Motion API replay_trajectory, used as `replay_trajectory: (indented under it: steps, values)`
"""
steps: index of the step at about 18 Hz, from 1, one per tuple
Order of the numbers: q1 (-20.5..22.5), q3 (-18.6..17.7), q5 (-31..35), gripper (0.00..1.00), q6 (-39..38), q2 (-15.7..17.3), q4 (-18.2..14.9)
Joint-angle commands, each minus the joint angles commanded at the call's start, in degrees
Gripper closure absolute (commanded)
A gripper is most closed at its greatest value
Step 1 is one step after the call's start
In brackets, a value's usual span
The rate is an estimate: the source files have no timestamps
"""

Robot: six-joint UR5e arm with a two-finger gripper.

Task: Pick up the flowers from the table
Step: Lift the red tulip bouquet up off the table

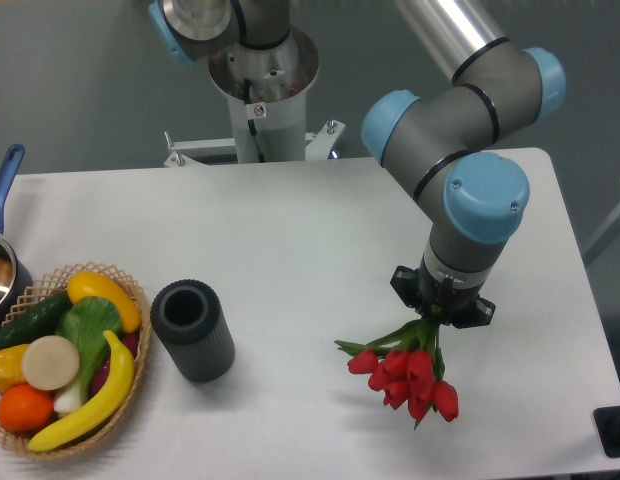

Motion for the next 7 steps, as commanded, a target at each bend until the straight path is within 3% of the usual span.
replay_trajectory:
  steps: [7]
  values:
    - [-0.17,-0.09,1.23,1.0,0.0,0.26,-0.44]
